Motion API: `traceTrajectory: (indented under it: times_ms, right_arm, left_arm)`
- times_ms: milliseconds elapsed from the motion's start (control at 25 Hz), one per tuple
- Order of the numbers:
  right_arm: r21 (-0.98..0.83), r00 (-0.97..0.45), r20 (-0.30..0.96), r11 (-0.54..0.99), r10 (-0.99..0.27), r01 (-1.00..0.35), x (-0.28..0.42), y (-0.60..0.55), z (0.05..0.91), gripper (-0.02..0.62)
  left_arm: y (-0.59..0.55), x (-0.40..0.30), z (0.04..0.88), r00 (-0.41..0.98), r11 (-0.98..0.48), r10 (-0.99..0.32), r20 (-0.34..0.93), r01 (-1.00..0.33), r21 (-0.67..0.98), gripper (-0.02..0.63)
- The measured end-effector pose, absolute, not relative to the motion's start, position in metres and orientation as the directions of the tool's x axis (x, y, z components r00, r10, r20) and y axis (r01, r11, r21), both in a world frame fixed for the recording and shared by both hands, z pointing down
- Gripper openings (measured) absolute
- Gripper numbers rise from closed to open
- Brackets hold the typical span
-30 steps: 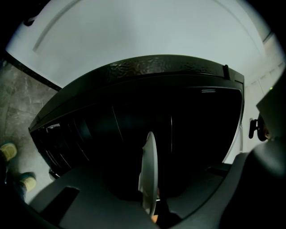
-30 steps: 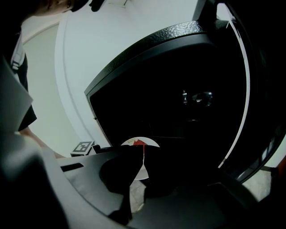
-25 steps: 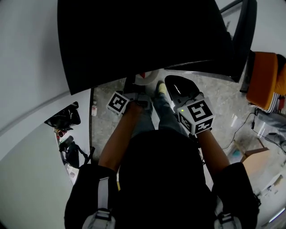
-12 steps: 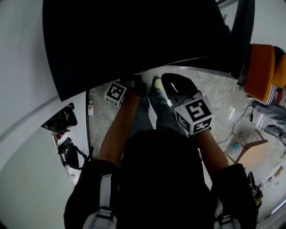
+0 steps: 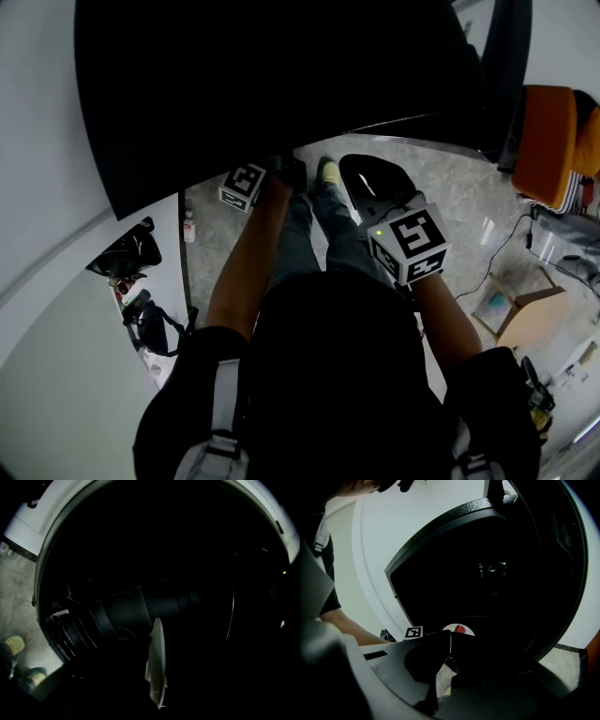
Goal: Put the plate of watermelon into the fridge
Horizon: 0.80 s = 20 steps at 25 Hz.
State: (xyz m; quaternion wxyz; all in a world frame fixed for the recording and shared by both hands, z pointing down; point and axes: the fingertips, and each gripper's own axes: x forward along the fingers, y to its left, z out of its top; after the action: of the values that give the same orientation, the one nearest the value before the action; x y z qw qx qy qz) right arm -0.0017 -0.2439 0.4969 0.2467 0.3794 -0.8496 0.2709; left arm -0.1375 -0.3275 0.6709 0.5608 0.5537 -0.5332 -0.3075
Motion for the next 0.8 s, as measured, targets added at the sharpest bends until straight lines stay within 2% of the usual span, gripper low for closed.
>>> traceTrajectory:
  times_ms: [240, 480, 640, 800]
  right_arm:
    - [-0.276, -0.586, 0.627, 0.556, -0.514, -0.784, 0.005, -0.24, 0.495, 0.02]
    - [-0.282, -0.591, 0.621, 0.556, -0.515, -0.781, 0.007, -0.237, 0.494, 0.02]
    - [-0.285, -0.596, 0.617, 0.56, -0.514, -0.778, 0.006, -0.238, 0.494, 0.02]
    - [-0.288, -0.605, 0.607, 0.568, -0.515, -0.771, 0.002, -0.239, 0.493, 0.02]
  left_arm:
    - [-0.339, -0.136, 0.67, 0.221, 0.204, -0.938, 0.267, -0.269, 0.941, 0.034]
    - [-0.339, -0.135, 0.668, 0.211, 0.224, -0.925, 0.316, -0.368, 0.902, 0.049]
    - [-0.333, -0.13, 0.662, 0.248, 0.185, -0.911, 0.329, -0.468, 0.864, 0.196]
    - [-0.327, -0.131, 0.662, 0.294, 0.149, -0.888, 0.352, -0.542, 0.827, 0.227]
